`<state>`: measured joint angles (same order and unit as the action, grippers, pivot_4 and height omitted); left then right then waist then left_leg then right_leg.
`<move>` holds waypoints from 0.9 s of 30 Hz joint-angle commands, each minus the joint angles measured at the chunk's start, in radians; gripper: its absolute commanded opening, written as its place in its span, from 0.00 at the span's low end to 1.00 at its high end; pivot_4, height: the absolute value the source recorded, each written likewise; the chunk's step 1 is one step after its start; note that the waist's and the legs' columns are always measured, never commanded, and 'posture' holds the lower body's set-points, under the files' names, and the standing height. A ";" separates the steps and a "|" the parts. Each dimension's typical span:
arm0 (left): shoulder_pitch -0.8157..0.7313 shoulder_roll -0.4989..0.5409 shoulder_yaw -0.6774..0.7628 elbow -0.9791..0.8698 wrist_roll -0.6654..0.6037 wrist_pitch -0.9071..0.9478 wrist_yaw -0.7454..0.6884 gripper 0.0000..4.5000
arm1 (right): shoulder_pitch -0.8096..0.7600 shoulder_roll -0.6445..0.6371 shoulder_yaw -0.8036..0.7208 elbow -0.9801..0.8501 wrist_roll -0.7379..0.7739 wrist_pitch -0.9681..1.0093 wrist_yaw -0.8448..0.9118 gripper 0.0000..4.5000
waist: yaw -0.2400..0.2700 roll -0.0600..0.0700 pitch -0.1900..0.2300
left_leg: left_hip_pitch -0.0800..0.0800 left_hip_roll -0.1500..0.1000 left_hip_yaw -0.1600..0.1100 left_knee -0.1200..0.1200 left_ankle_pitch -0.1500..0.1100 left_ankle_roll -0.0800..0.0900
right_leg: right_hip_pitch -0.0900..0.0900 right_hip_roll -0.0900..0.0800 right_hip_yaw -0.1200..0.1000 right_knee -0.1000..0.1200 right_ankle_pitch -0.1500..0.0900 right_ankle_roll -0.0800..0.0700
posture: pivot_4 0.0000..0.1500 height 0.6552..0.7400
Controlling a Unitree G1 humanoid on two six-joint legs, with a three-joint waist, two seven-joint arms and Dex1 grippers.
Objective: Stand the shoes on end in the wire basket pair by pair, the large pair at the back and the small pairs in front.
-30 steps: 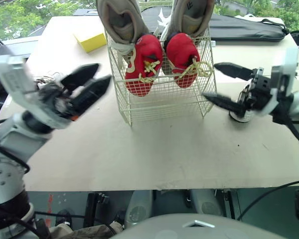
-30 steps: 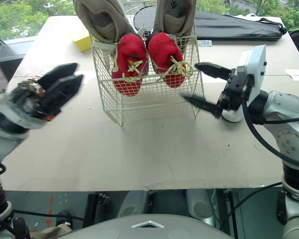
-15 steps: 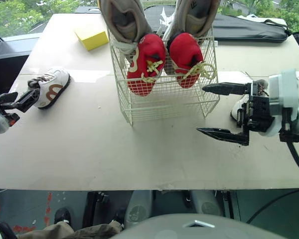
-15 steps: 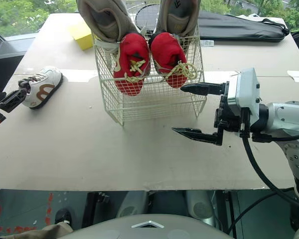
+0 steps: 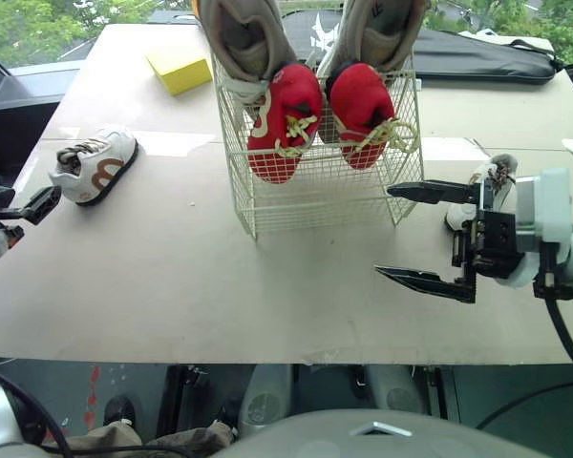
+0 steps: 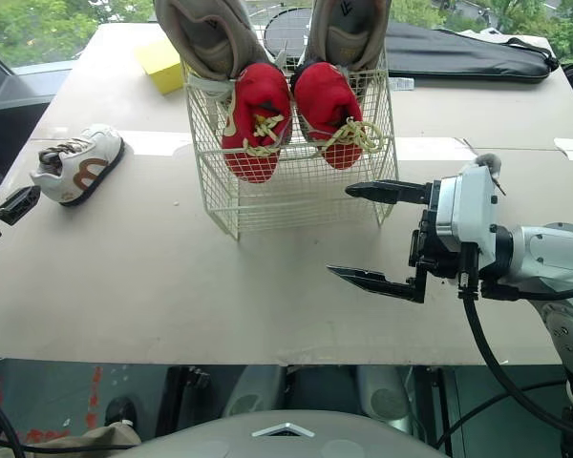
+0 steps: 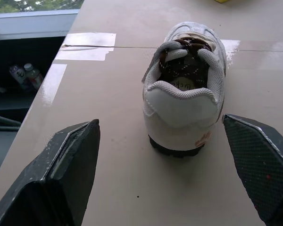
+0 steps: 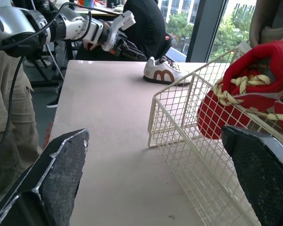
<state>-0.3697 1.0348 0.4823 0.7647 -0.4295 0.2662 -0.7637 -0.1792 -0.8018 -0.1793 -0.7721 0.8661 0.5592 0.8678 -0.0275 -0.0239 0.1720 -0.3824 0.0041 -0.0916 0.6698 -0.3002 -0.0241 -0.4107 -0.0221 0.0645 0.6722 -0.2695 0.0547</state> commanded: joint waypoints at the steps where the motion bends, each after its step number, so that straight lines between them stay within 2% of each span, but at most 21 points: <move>1: -0.108 -0.015 -0.046 0.122 0.041 -0.079 -0.076 1.00 | -0.019 -0.026 -0.047 -0.045 0.043 -0.004 -0.014 0.99 | -0.001 0.000 0.000 | 0.000 0.000 0.000 0.000 0.000 0.000 | 0.000 0.001 0.000 0.000 0.000 0.000 | 1.00 1.00; 5: -0.190 -0.016 -0.085 0.247 0.100 -0.146 -0.083 1.00 | -0.029 -0.049 -0.053 -0.058 0.066 0.014 -0.042 0.99 | -0.008 0.000 0.000 | 0.000 0.000 0.000 0.001 0.000 0.000 | 0.000 0.001 0.000 0.002 0.000 0.000 | 1.00 1.00; 6: -0.205 -0.013 -0.095 0.280 0.119 -0.169 -0.074 0.95 | -0.030 -0.054 -0.055 -0.061 0.075 0.019 -0.051 1.00 | -0.008 0.000 0.000 | 0.000 0.000 0.000 0.001 0.000 0.000 | 0.000 0.001 0.000 0.002 0.000 0.000 | 1.00 1.00; 8: -0.223 -0.009 -0.119 0.326 0.152 -0.194 -0.082 0.82 | -0.028 -0.064 -0.054 -0.065 0.082 0.028 -0.064 1.00 | -0.009 0.000 0.000 | 0.001 0.000 -0.001 0.001 0.000 0.000 | 0.000 0.001 0.000 0.004 0.000 0.000 | 1.00 1.00; 9: -0.230 -0.008 -0.127 0.345 0.169 -0.211 -0.072 0.68 | -0.024 -0.069 -0.055 -0.065 0.087 0.034 -0.071 1.00 | -0.010 0.000 0.000 | 0.001 0.000 -0.001 0.002 0.000 0.000 | 0.000 0.001 0.000 0.005 0.000 0.000 | 1.00 1.00; 10: -0.237 -0.010 -0.127 0.358 0.174 -0.221 -0.071 0.62 | -0.019 -0.074 -0.057 -0.064 0.093 0.039 -0.074 1.00 | -0.010 0.000 0.000 | 0.001 0.000 -0.001 0.002 0.000 0.000 | 0.000 0.001 0.000 0.005 0.000 0.000 | 1.00 1.00; 11: -0.242 -0.011 -0.125 0.367 0.178 -0.231 -0.068 0.51 | -0.016 -0.079 -0.059 -0.062 0.099 0.043 -0.075 1.00 | -0.009 0.000 0.000 | 0.001 0.000 0.000 0.002 0.000 0.000 | 0.000 0.001 0.000 0.005 0.000 0.000 | 1.00 1.00; 15: -0.259 -0.020 -0.100 0.376 0.166 -0.275 -0.060 0.15 | -0.014 -0.080 -0.053 -0.044 0.099 0.043 -0.080 1.00 | -0.011 0.000 0.000 | 0.001 0.000 0.000 0.003 0.000 0.000 | 0.000 0.001 0.000 0.005 0.000 0.000 | 1.00 1.00; 17: -0.268 -0.024 -0.075 0.373 0.147 -0.296 -0.048 0.03 | -0.014 -0.080 -0.048 -0.034 0.096 0.045 -0.084 1.00 | -0.011 0.000 0.000 | 0.000 0.000 -0.001 0.003 0.000 0.000 | 0.000 0.001 0.000 0.006 0.000 0.000 | 1.00 1.00; 20: -0.300 -0.032 0.054 0.268 0.022 -0.359 -0.080 0.03 | -0.041 -0.060 -0.085 0.010 0.155 0.080 -0.172 1.00 | -0.010 -0.003 0.000 | 0.000 0.001 -0.001 0.003 0.000 0.000 | 0.000 0.001 0.000 0.006 0.000 0.000 | 1.00 1.00; 22: -0.309 -0.039 0.096 0.139 -0.037 -0.311 -0.085 0.03 | -0.049 -0.070 -0.117 0.024 0.107 0.068 -0.206 1.00 | -0.010 -0.007 0.000 | -0.002 0.002 -0.003 0.006 0.000 0.000 | -0.001 0.001 -0.002 0.006 0.000 0.000 | 1.00 1.00; 25: -0.334 -0.053 0.108 -0.078 -0.127 -0.223 -0.142 0.03 | -0.074 -0.102 -0.147 0.079 0.168 0.122 -0.217 1.00 | -0.008 -0.007 0.000 | -0.009 0.002 -0.008 0.011 0.000 0.000 | -0.003 -0.001 -0.007 0.006 0.000 0.000 | 1.00 1.00; 27: -0.413 -0.034 0.069 -0.161 -0.149 -0.182 -0.188 0.03 | -0.115 -0.119 -0.177 0.145 0.225 0.146 -0.200 1.00 | -0.007 -0.007 0.000 | -0.010 0.002 -0.008 0.012 0.002 -0.003 | -0.003 -0.003 -0.009 0.006 0.000 0.000 | 1.00 1.00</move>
<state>-0.7109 0.9600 0.5654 0.7306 -0.5275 0.0531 -0.9018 -0.2526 -0.8981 -0.2926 -0.6711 1.0275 0.6893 0.6583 -0.0340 -0.0311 0.1717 -0.3936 0.0050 -0.1006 0.6828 -0.2983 -0.0274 -0.4142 -0.0252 0.0539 0.6778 -0.2694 0.0547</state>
